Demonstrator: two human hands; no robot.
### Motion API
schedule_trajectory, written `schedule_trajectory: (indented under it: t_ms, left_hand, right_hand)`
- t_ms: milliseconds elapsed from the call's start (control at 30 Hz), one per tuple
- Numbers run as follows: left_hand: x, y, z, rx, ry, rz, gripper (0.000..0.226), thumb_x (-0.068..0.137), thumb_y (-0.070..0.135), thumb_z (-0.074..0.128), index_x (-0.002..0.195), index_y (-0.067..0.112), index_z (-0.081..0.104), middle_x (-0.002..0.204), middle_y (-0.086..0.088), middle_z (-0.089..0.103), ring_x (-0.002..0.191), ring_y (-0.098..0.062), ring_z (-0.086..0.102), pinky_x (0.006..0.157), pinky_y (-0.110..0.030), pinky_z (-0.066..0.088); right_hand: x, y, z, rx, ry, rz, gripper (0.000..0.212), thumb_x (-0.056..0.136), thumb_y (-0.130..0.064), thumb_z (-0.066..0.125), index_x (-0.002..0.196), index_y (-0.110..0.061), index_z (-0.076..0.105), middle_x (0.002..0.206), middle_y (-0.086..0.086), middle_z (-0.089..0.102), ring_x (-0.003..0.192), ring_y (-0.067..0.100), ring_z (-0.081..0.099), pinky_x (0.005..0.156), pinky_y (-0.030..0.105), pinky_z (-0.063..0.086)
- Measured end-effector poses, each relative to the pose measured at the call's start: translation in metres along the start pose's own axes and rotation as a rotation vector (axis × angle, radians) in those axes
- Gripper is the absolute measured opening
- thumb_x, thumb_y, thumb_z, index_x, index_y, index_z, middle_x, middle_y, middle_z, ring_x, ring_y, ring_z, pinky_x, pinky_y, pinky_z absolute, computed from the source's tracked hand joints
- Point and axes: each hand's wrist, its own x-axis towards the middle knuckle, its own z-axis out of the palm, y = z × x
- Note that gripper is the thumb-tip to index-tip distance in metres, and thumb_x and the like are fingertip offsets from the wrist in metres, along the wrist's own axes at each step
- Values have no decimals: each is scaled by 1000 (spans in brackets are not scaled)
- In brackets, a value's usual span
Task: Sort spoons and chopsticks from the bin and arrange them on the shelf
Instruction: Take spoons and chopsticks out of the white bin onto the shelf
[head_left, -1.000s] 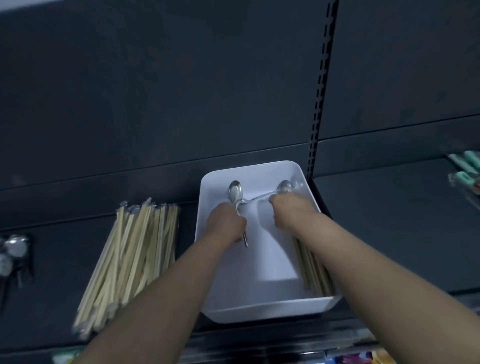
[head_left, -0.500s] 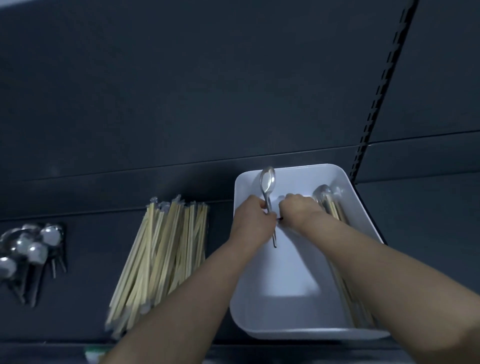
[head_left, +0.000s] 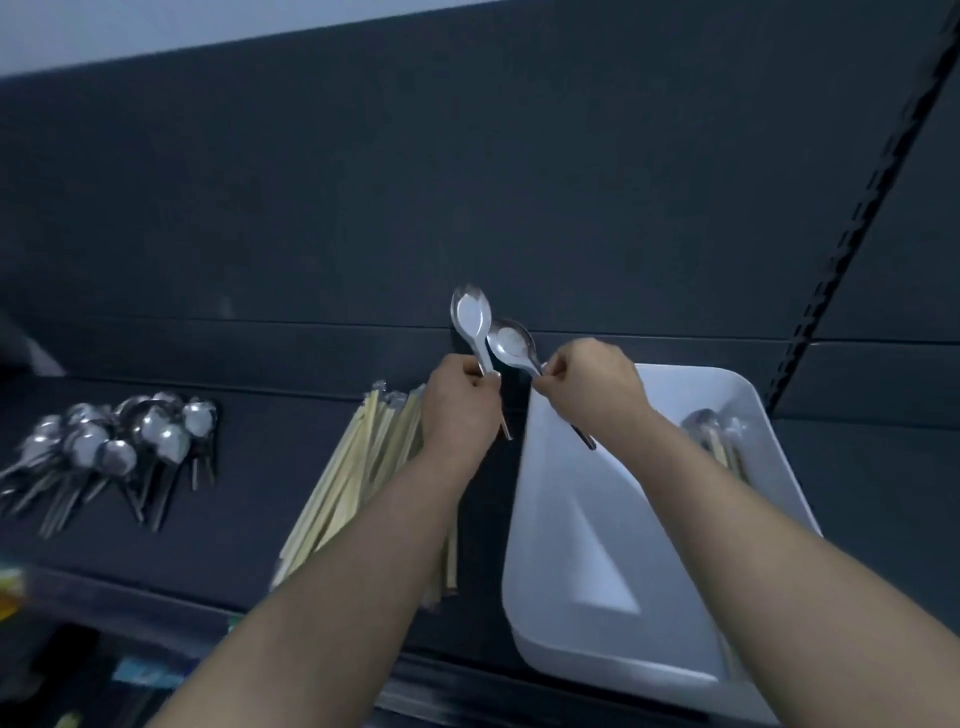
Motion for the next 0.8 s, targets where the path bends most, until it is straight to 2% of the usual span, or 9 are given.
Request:
schedule_trajectory:
  t_ms: [133,200,267,333,433,500,567,700,800]
  left_hand:
    - [18,-39,-72,36,121,-71,6,92,18,57,98,19,59,88,4,65,90,-25,66,86,-46,54]
    - [31,-66,-113,98,173,-125,14,91,20,56,102,14,63,96,-1,68,94,-26,65,86,-43,53]
    - [44,-97,-153,162,182,-178,19,90,20,57,103,9,65,98,-7,69,94,-28,65,84,-40,53]
    - [56,-128,-193,197,163,-214,14,90,18,56,91,7,64,86,-9,67,87,-29,64,74,-36,51]
    - [77,-168,-255,259,149,-242,20,88,16,52,71,8,56,67,-4,58,72,-30,60,58,-30,42]
    - [93,-188,-296,319,161,-266,16,90,17,51,78,8,57,73,-4,58,73,-25,56,60,-29,38]
    - [110,-205,-334,379,170,-274,13,91,17,51,91,7,60,84,-7,62,81,-28,58,64,-29,37]
    - [136,-237,-385,440,126,-298,31,94,18,50,122,7,57,108,-16,66,98,-36,61,73,-32,43]
    - [150,-254,-406,486,119,-280,35,95,18,48,129,11,51,110,-16,66,99,-35,61,78,-36,49]
  right_hand:
    - [-8,-59,38,41,-63,-74,16,85,-24,61,78,-12,69,81,6,69,78,25,61,64,28,48]
    - [-12,-95,62,43,-124,-114,17,86,-20,58,78,-10,69,78,8,68,71,24,60,57,26,43]
    - [-13,-134,90,43,-183,-138,16,86,-18,55,84,-12,69,82,6,67,75,25,62,59,27,45]
    - [-13,-173,122,24,-227,-151,17,85,-12,54,91,-15,70,89,5,68,81,24,62,64,27,47]
    - [-11,-233,177,-1,-297,-141,16,81,-11,54,84,-16,69,85,2,67,83,24,62,61,25,41]
    - [-10,-270,212,-4,-338,-124,14,80,-15,55,83,-17,68,83,-1,67,82,24,62,63,25,42]
    - [-7,-304,242,6,-364,-115,15,80,-16,55,85,-20,68,88,-2,67,85,23,61,67,25,42]
    - [2,-352,287,34,-392,-106,14,81,-12,51,84,-19,63,86,1,65,81,23,62,64,24,42]
    - [9,-375,312,73,-372,-94,20,86,-17,54,102,-18,65,100,3,67,91,24,62,71,25,47]
